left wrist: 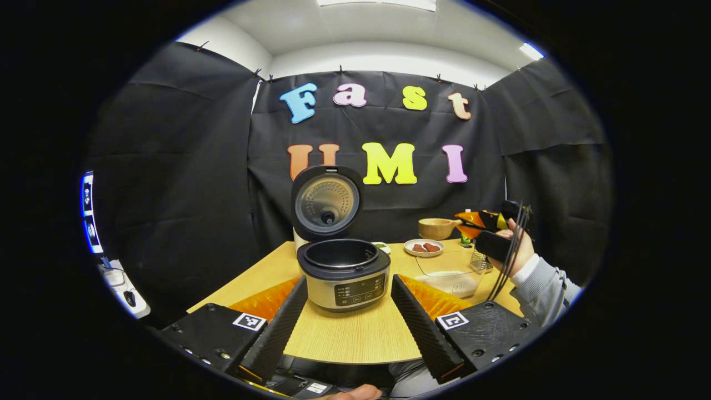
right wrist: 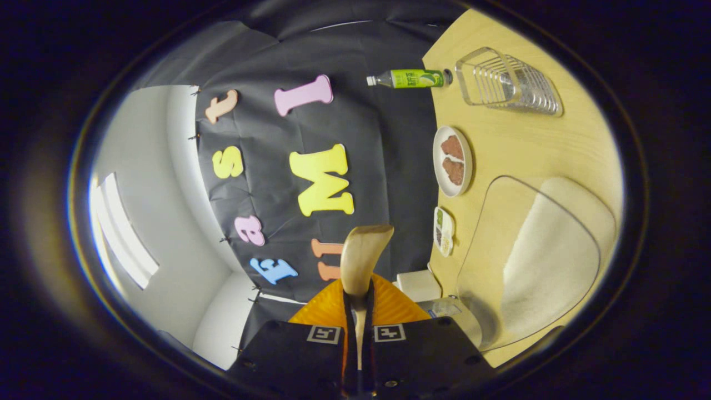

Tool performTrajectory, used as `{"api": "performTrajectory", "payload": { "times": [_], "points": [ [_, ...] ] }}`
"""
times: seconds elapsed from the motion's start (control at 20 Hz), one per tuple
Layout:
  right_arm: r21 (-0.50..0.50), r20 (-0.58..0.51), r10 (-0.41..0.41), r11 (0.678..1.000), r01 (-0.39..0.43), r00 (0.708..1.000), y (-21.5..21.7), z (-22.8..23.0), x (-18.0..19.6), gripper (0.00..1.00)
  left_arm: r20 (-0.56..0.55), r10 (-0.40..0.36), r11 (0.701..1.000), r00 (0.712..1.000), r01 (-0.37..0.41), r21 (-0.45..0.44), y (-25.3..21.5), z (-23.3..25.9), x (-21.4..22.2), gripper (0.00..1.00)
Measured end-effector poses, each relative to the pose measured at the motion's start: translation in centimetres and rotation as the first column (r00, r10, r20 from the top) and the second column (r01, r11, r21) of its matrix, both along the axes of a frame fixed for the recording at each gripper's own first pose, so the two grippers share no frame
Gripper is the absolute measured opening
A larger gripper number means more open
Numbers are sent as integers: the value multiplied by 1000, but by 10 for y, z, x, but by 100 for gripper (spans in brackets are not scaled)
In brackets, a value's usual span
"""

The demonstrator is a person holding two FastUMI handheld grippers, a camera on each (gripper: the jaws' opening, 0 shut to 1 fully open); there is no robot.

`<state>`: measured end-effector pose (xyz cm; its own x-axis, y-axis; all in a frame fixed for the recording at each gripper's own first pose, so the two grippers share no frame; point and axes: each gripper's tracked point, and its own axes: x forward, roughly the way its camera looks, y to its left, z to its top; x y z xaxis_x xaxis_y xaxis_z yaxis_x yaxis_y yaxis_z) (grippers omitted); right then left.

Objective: Close the left gripper, press the button to open the rice cooker; take a wooden spoon from the chopstick holder with the right hand, scoop a spoonful of rice and pour it into the rice cooker, then put the wooden spoon back into the chopstick holder.

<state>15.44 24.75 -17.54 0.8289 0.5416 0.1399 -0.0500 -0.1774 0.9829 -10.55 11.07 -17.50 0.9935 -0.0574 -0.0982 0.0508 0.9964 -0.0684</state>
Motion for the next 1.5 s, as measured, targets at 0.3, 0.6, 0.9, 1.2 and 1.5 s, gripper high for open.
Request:
{"api": "performTrajectory", "payload": {
  "times": [0.3, 0.6, 0.9, 1.2, 1.5],
  "points": [
    [-30, 39, 32, 999, -31, 999, 59, 45, 5, 8, 14, 2, 1000, 1000, -3, 30, 12, 2, -17, 96],
    [-247, 84, 78, 967, -55, 993, 121, 64, 3, 9, 16, 4, 1000, 1000, -4, 25, 20, 1, -29, 96],
    [-530, 203, 96, 848, 27, 974, 155, 90, 10, 9, 8, 3, 1000, 1000, -3, 10, 29, -2, -27, 96],
    [-690, 307, 145, 715, 115, 941, 185, 108, 6, 10, -2, 12, 1000, 1000, -12, -1, 34, -12, -25, 96],
    [-816, 346, 183, 544, 198, 920, 202, 101, -6, 10, -18, 45, 999, 999, -45, -9, 43, -22, -25, 96]
  ]
}}
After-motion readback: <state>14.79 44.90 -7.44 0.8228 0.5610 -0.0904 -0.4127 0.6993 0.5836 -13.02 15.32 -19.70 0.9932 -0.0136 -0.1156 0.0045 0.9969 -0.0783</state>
